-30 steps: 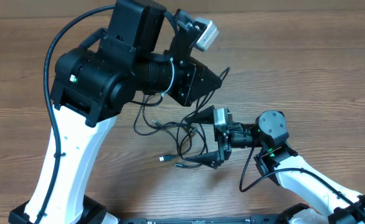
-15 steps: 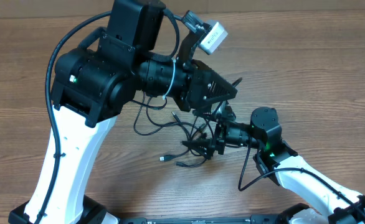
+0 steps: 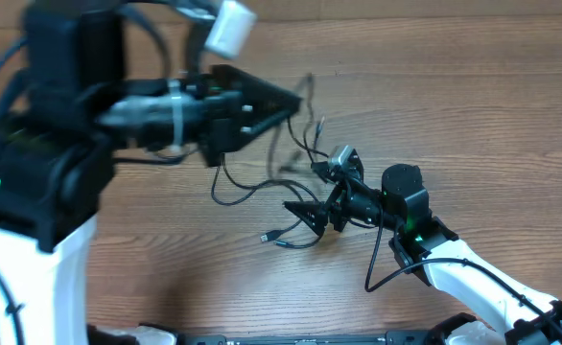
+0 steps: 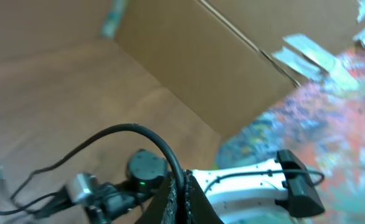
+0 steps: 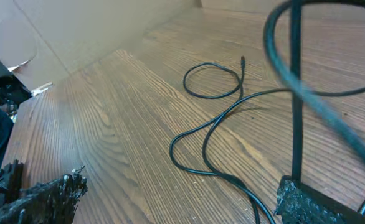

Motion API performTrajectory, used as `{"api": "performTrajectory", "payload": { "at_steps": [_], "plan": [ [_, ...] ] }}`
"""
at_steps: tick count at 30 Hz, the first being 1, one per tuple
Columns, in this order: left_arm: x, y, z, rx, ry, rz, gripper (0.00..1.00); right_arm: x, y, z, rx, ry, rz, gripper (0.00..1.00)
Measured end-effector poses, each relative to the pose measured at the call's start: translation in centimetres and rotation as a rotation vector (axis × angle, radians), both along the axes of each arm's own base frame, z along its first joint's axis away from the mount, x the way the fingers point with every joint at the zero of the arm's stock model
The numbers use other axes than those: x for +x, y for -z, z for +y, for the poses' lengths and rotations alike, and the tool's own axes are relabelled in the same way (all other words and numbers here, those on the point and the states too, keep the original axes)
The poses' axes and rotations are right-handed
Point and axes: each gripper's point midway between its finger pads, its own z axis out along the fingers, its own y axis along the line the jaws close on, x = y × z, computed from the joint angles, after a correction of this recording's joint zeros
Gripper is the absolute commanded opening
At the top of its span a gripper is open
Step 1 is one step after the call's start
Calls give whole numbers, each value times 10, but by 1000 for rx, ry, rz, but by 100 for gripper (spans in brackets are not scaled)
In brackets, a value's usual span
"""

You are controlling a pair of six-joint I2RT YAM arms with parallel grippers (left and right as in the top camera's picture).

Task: Untangle cables
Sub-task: 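Pull the left gripper up and left, stretching the cable out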

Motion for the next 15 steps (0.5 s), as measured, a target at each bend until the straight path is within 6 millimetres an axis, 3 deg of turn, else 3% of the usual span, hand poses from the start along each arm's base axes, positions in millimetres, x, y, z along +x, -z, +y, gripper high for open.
{"api": "performTrajectory", "payload": {
  "at_steps": [7,15],
  "plan": [
    [1,-22,35,-20,-129,-98,4,0,0,0,-1,3,0,100],
    [5,-47,48,-47,-184,-227,5,1,0,-1,-2,6,0,100]
  ]
}}
